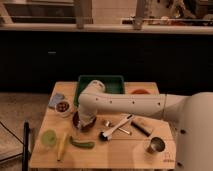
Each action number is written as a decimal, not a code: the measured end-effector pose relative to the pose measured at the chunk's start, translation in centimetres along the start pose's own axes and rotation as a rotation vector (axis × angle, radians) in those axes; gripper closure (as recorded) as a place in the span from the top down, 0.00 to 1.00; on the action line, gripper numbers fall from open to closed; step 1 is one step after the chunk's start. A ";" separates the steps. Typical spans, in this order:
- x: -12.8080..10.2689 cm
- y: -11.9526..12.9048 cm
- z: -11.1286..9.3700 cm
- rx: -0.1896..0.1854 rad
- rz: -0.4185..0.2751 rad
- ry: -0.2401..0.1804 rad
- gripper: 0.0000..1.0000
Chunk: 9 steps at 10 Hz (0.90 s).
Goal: Wipe purple bowl with towel
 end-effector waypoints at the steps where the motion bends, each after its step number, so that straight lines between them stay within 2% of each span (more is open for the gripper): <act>1: 0.1 0.0 0.1 -0.005 0.001 0.001 0.07; 5: 1.9 -0.1 0.3 -0.026 0.020 0.016 0.07; 9: 3.6 -2.4 0.3 -0.027 0.012 0.047 0.07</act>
